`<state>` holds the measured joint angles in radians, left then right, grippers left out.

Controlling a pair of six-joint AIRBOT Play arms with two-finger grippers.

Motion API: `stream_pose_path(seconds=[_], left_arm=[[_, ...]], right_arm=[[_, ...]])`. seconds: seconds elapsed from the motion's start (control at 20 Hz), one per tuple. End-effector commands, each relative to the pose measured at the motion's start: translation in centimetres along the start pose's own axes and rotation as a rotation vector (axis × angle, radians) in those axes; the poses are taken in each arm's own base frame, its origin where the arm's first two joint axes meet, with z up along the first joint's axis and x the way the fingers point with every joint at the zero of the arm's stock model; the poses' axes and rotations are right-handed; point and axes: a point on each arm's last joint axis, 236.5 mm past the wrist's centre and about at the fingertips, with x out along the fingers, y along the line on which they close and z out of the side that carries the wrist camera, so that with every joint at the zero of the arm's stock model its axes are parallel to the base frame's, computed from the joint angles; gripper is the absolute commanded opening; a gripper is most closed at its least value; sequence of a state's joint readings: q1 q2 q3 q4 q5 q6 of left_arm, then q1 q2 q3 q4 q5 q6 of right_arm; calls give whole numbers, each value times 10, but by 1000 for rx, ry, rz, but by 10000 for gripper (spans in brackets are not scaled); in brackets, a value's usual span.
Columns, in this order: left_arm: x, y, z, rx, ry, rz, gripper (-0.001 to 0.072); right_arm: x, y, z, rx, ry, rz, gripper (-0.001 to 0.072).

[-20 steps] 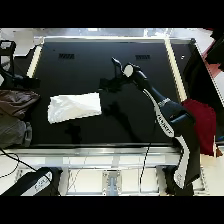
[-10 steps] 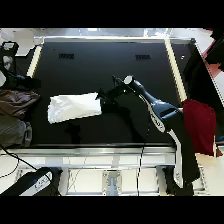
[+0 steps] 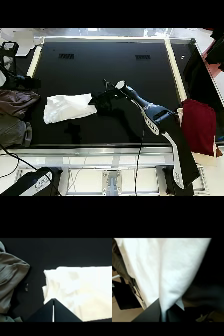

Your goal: Fold the shirts.

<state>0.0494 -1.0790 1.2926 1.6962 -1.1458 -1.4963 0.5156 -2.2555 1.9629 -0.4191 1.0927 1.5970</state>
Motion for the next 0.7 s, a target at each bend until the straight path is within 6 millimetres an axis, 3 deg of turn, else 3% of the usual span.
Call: stream_pose_path(seconds=[0.0, 0.15, 0.25, 0.4, 0.5, 0.65], left_arm=[[0, 0, -1, 0, 3, 1, 11], [0, 0, -1, 0, 4, 0, 11], [0, -2, -1, -5, 4, -9, 11], [0, -10, 0, -20, 1, -43, 11], [0, -13, 0, -24, -1, -53, 11], [0, -13, 0, -24, -1, -53, 11]], right_arm=[[-20, 36, 6, -97, 7, 88, 18], [-89, 50, 31, -153, -41, 92, 18], [-152, 32, 51, -155, -114, -10, 17], [-270, -17, 76, -129, -289, -306, 17], [-357, -40, 75, -108, -407, -500, 17], [-477, -69, 40, -17, -515, -729, 17]])
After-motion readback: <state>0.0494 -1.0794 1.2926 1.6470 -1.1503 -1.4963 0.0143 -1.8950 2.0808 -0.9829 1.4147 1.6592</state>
